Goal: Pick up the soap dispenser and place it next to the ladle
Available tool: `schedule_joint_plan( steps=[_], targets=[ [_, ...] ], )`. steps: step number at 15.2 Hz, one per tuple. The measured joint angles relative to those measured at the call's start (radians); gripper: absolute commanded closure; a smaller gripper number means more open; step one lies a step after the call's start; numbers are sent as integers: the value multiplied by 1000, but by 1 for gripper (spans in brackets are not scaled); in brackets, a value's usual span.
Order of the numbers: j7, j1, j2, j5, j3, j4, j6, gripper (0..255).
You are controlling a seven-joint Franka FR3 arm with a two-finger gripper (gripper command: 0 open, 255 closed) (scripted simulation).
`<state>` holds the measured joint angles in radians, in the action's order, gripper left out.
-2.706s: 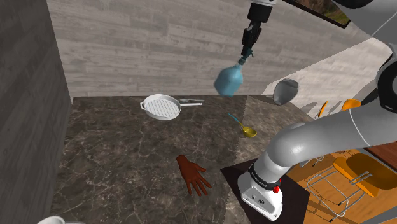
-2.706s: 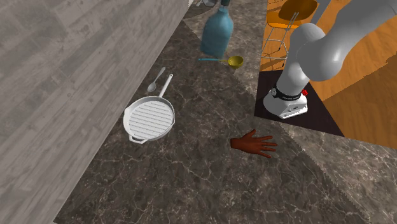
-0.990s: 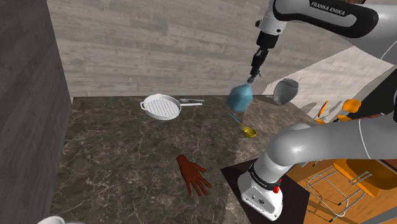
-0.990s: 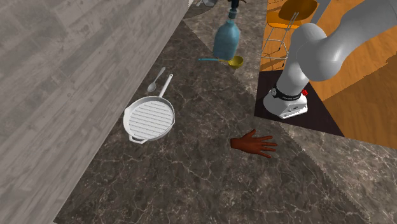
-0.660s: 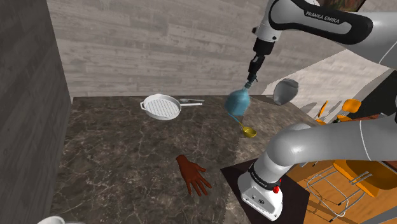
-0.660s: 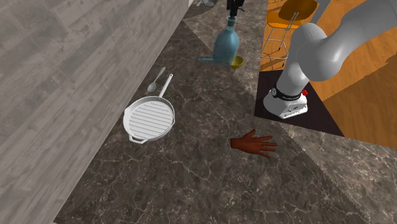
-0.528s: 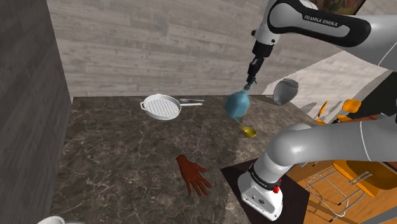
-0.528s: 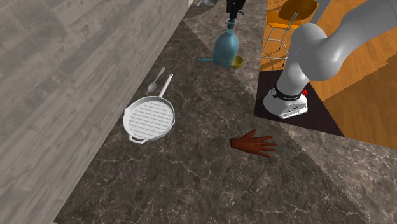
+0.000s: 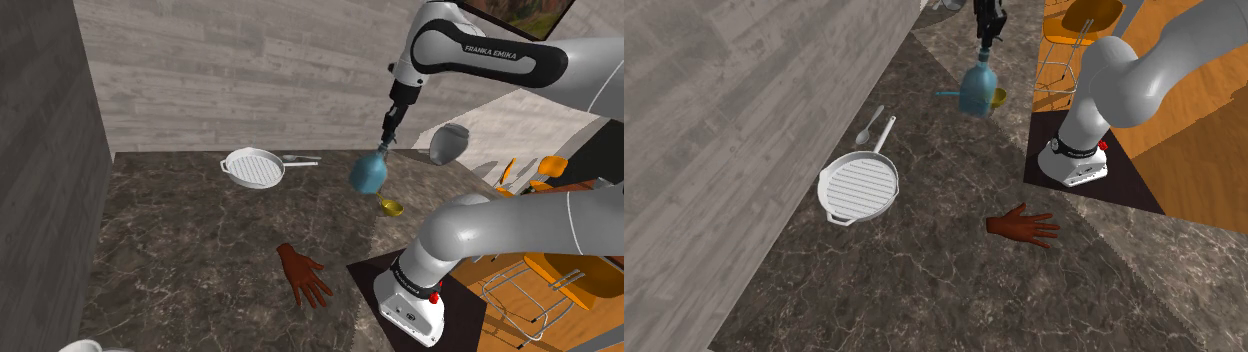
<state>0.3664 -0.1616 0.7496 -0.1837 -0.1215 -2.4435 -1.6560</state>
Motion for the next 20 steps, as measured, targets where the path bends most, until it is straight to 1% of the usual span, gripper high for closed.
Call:
schedule_joint_plan(
  steps=[11, 20],
  targets=[
    [-15, -6, 7, -16, -14, -153, -145, 255],
    [-27, -11, -22, -32, -29, -256, -276, 255]
  ],
)
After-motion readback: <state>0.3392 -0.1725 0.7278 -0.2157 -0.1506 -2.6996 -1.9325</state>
